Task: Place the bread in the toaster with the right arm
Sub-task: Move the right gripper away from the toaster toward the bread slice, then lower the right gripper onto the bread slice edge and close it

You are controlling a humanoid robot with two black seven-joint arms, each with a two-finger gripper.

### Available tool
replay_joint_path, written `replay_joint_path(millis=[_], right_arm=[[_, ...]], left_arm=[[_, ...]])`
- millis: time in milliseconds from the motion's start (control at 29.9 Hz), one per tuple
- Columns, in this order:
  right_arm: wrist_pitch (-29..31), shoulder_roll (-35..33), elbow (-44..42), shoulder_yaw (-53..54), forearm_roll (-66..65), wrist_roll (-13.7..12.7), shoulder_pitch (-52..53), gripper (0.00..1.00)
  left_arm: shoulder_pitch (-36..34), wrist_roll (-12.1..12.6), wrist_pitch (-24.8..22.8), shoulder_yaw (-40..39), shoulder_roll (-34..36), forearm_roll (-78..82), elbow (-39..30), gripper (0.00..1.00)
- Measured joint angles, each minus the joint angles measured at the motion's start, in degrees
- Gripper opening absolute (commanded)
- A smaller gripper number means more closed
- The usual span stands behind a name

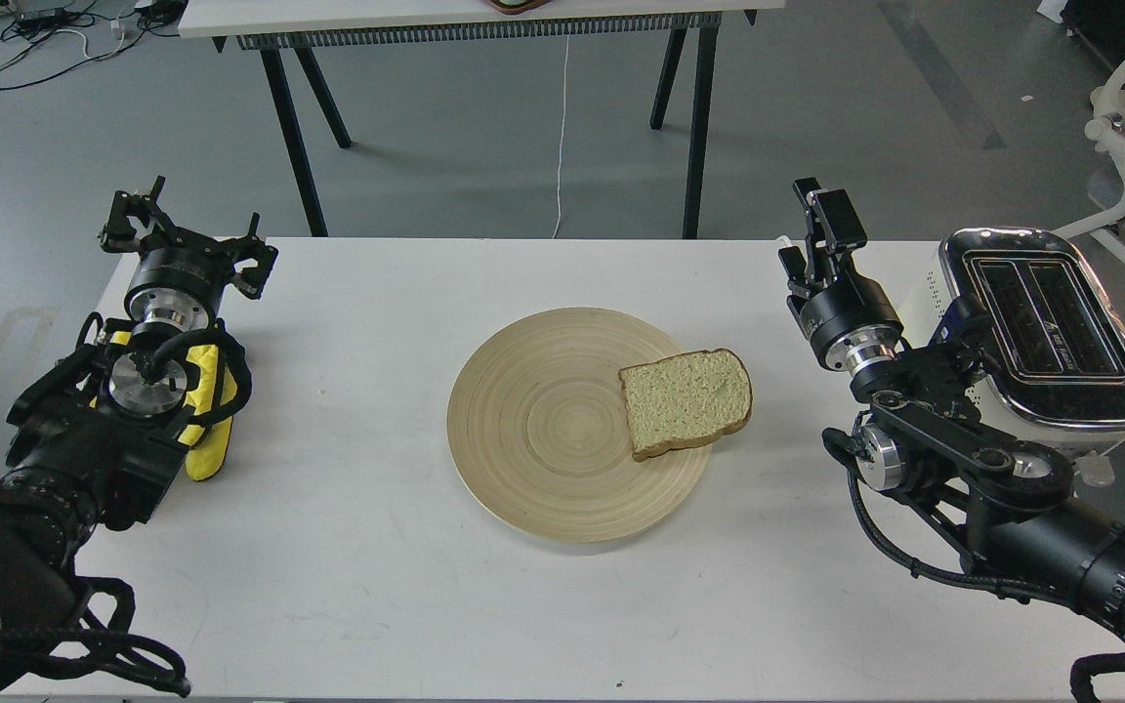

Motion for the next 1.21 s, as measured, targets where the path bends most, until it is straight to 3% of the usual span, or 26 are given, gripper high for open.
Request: replay_joint_path(millis=[167, 502, 871, 1206], right_arm=[[-6.5, -2.7, 0.0, -7.7, -6.1, 0.0, 0.0, 1.00], [-7.0, -3.9, -0.2, -20.6, -6.9, 0.0, -1.6, 1.00], [-7.0, -2.5, 0.0, -25.0, -6.8, 0.0, -4.0, 0.97], [-7.0, -0.3, 0.2, -25.6, -6.8, 0.0, -4.4, 0.48]], left_arm=[[0.0, 0.0, 0.0, 0.0, 0.0, 0.0, 0.0, 1.00], [0.0, 0.0, 0.0, 0.0, 0.0, 0.0, -0.1, 1.00], [0.0, 0.0, 0.0, 0.0, 0.0, 0.0, -0.1, 1.00], [0.0, 0.0, 0.0, 0.0, 0.0, 0.0, -0.1, 1.00]])
